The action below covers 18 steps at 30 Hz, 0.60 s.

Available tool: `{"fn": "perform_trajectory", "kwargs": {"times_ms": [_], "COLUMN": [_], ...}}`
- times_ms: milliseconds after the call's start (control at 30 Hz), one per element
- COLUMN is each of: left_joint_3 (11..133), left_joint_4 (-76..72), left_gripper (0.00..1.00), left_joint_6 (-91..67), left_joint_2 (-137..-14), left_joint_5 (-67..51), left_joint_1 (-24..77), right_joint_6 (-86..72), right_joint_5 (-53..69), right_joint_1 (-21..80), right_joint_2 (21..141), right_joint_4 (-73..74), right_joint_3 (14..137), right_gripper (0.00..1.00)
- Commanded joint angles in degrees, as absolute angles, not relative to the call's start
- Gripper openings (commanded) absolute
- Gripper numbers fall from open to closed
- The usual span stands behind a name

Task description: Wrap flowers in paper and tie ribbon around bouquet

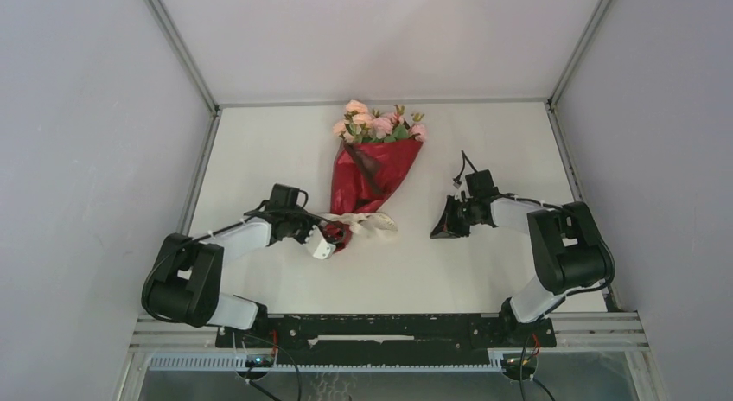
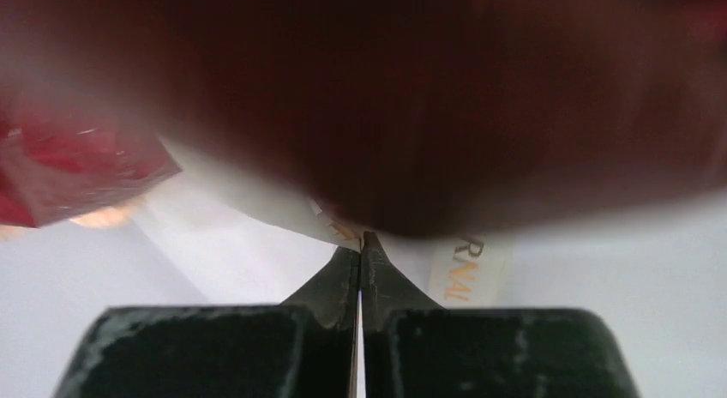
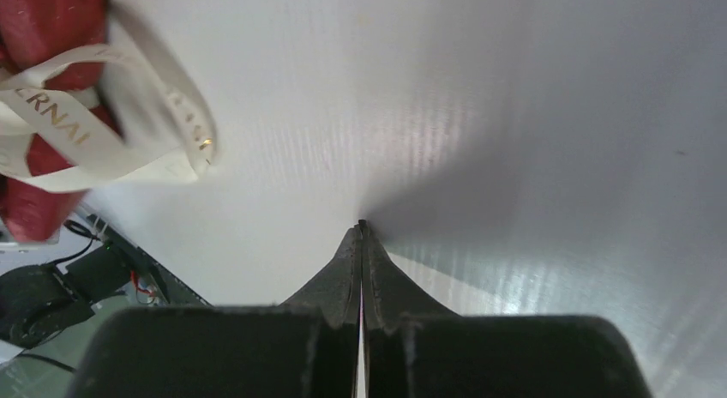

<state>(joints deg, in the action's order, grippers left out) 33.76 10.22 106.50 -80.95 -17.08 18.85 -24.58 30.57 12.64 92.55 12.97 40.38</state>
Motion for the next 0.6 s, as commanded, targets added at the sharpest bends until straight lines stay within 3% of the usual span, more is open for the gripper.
{"fn": "perform_trajectory", "kwargs": {"times_ms": [0, 300, 567], "left_joint_3": [32.06, 32.0, 31.43], "left_joint_4": [14.69, 14.6, 14.29], "left_gripper": [0.0, 0.0, 0.0], "left_joint_6": [113.62, 110.39, 110.98], "left_joint_2": [-78.87, -77.54, -77.56], "left_joint_5": [-7.13, -12.94, -13.24], "left_joint_1": [16.18, 16.45, 17.31], "right_joint_6": [-23.65, -19.73, -14.86], "right_joint_5": [24.1, 27.69, 34.13], "right_joint_1": [11.86, 15.62, 38.21], "right_joint_2": [91.11, 91.34, 93.79], "right_joint_4": [16.22, 14.83, 1.2], "right_joint_3": [39.28, 42.16, 53.5], "right_gripper": [0.0, 0.0, 0.46]}}
